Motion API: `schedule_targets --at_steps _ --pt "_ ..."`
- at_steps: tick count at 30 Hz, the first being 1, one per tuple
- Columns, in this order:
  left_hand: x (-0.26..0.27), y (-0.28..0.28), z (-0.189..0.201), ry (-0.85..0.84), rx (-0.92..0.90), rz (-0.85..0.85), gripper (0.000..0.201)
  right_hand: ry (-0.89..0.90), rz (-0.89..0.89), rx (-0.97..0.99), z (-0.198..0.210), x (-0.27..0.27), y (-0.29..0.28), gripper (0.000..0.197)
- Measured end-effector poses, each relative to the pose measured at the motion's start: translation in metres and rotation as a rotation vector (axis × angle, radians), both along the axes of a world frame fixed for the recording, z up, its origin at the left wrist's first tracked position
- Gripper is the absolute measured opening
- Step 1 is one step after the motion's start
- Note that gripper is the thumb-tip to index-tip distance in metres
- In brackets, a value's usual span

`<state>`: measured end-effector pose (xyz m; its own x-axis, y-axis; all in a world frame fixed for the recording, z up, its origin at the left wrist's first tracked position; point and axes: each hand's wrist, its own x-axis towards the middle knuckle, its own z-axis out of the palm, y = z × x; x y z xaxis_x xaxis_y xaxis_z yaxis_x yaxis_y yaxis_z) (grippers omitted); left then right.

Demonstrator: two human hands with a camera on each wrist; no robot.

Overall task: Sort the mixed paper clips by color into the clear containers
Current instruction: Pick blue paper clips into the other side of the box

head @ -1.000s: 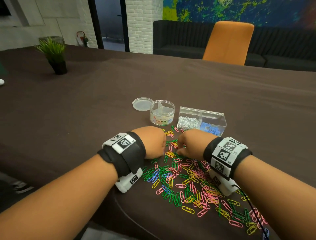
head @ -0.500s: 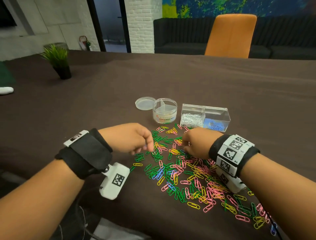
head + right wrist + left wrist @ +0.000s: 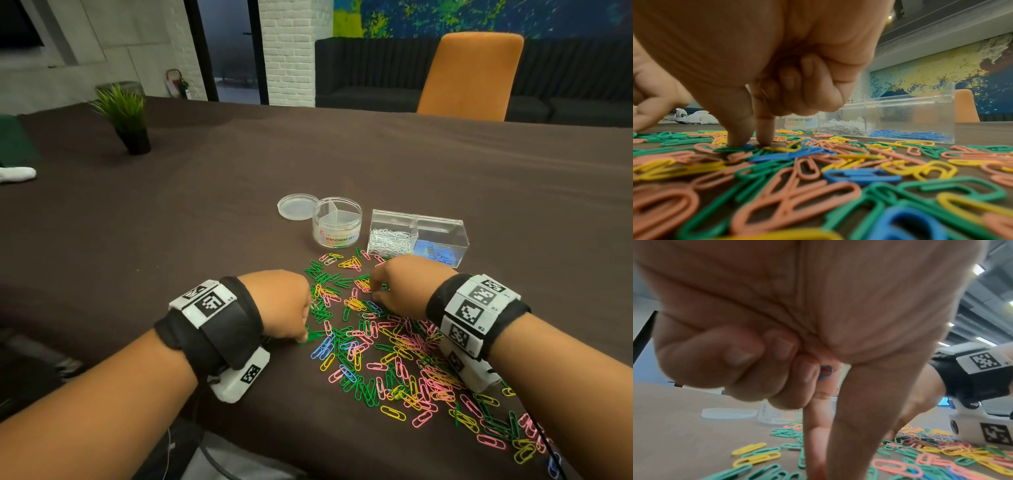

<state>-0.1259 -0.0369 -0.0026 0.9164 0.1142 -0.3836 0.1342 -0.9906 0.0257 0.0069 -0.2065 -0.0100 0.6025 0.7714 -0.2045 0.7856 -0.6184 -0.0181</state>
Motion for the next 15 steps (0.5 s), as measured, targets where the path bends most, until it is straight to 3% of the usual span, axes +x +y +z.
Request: schedule_targets --at_steps 7,15 --pt "-0.002 0.000 0.006 -0.114 0.017 -0.042 0.019 0.054 0.032 -0.020 -0.005 0.000 0.002 0.012" --pt "-0.004 -0.020 -0.001 -0.025 0.009 -0.071 0.029 0.159 -0.004 0.031 -0.006 0.003 -0.001 0.014"
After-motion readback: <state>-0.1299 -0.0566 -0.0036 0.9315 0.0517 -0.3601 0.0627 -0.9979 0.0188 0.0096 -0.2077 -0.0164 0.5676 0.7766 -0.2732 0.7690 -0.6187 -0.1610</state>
